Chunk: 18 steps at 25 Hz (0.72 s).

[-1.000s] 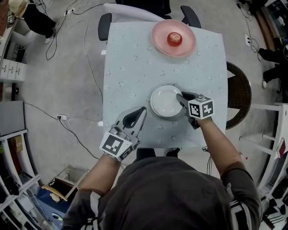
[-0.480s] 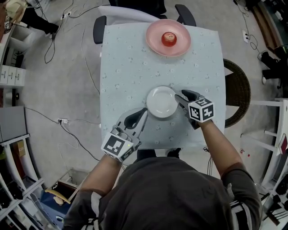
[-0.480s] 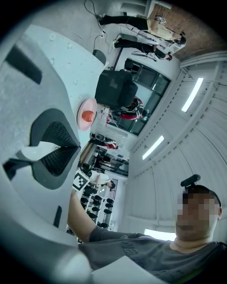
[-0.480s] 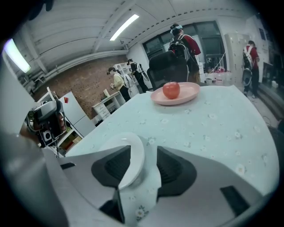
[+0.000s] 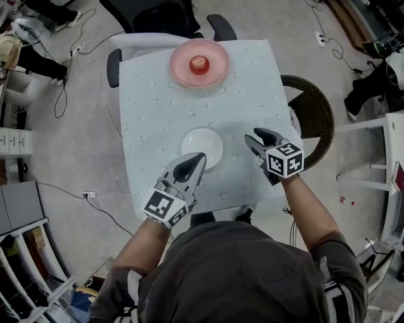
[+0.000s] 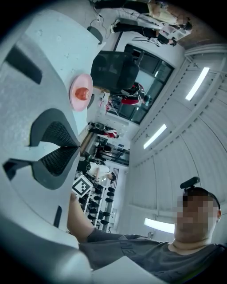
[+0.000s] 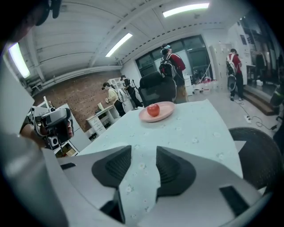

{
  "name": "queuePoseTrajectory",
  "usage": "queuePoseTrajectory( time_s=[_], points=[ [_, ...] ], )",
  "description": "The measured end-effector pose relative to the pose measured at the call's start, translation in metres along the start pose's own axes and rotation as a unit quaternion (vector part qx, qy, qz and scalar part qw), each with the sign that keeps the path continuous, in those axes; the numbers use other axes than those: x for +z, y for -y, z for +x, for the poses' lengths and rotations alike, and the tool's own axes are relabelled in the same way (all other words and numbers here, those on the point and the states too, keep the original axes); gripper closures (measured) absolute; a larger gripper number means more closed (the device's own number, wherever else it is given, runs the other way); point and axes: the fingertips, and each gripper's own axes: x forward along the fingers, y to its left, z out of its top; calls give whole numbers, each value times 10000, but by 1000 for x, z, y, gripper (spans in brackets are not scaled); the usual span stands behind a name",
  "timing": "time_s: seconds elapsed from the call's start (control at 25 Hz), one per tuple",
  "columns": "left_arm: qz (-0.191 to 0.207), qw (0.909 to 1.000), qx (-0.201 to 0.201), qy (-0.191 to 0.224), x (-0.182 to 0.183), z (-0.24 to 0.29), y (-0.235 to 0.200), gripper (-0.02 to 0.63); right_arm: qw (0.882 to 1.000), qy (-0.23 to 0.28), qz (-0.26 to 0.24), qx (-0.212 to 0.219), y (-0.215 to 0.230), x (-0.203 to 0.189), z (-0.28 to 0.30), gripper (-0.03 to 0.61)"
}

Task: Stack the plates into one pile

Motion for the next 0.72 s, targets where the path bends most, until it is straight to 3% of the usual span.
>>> queuePoseTrajectory(
  time_s=[0.32, 0.72],
  points=[
    [367, 9962, -784, 37, 35, 63, 77, 609, 9954, 730, 138, -612, 47, 18, -127, 430],
    [669, 9844, -1624, 87, 85, 137, 187, 609, 9770, 1588, 31, -1420, 87, 35, -298, 457]
  ],
)
